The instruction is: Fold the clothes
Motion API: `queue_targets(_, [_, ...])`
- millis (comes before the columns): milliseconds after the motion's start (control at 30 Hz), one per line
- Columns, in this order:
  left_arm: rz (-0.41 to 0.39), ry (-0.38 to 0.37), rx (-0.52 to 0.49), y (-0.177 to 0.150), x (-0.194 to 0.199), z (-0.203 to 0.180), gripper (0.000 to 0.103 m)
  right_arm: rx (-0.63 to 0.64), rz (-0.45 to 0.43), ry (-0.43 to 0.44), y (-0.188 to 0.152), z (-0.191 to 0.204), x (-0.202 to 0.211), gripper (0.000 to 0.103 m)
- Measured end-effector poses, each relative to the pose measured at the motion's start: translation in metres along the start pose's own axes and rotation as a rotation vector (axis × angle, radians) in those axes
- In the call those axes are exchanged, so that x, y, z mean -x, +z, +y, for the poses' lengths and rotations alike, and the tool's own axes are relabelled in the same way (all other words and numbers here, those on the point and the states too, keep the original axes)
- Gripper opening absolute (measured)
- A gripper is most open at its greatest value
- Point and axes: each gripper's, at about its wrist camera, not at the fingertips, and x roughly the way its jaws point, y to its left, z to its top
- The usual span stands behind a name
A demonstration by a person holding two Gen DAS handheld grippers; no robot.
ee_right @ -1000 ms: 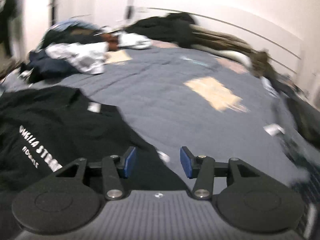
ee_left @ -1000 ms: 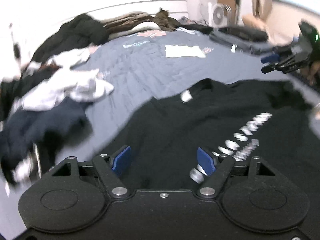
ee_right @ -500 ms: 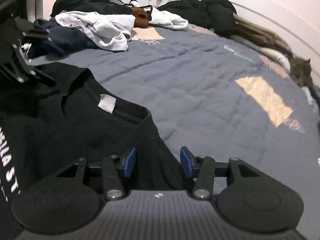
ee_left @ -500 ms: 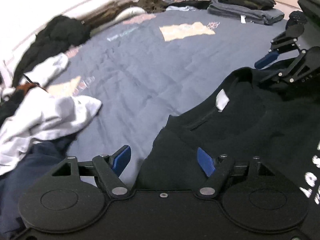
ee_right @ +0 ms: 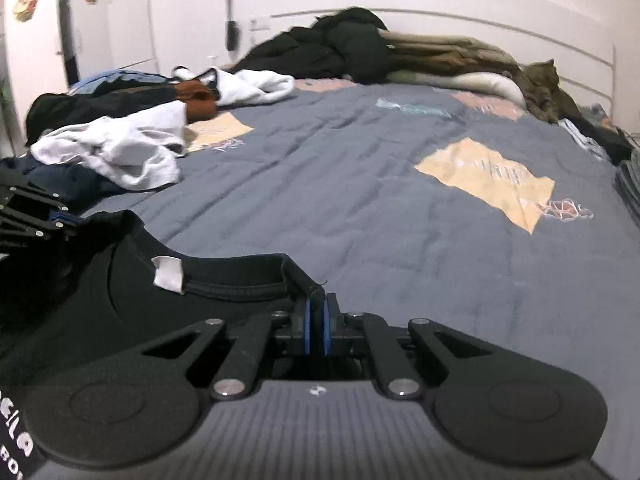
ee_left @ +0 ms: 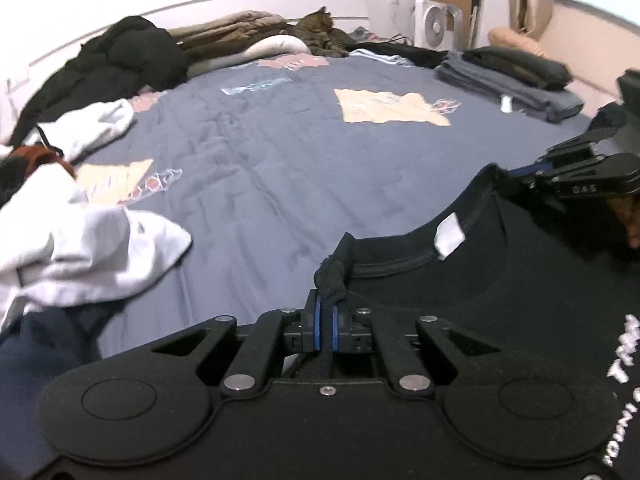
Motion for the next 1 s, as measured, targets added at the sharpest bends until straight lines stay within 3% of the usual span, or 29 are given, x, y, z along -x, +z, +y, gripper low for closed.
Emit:
queue_targets(33, [0.005,0.019,0.009,0.003,-0.006,0.0,0.019,-0.009,-0.002,-0.013,0.001,-0.002,-0.004,0.008])
queue_targets(133, [-0.009,0.087,0.044,0.004,0.005,0.003,0.061,-0.045,0.045,-0.036,0.0,-0.009,-0.017,0.012])
queue_targets(167, [-0.05,0.097,0.047,0.001,0.02,0.006,0.067,-0.059,0.05,-0.041,0.0,-0.011,-0.016,0.018])
queue_targets(267, [-0.113,0.091,0.119,-0.006,0.071,0.021,0.067,-0.135,-0.013,-0.035,0.006,-0.024,0.017,0.035])
queue_targets(400, [-0.177,0.008,0.221,-0.031,0.158,0.019,0.067,-0.222,-0.057,0.007,0.012,-0.031,0.083,0.044])
queue_targets(467, [-0.199,-0.028,0.268,-0.051,0.201,0.007,0.067,-0.238,-0.096,0.009,0.003,-0.022,0.124,0.047])
queue_targets(733, [-0.301,-0.034,0.457,-0.122,0.347,-0.024,0.077,-0.347,-0.213,0.009,-0.055,0.042,0.27,0.059])
queue_targets(833, [-0.283,0.001,0.55,-0.154,0.363,-0.019,0.077,-0.393,-0.242,0.008,-0.079,0.069,0.318,0.063])
queue_targets(900, [-0.259,-0.014,0.601,-0.168,0.352,-0.016,0.077,-0.42,-0.258,0.007,-0.096,0.088,0.347,0.066])
queue_targets(1000, [-0.223,-0.038,0.678,-0.189,0.335,-0.013,0.077,-0.432,-0.253,0.032,-0.13,0.119,0.357,0.07])
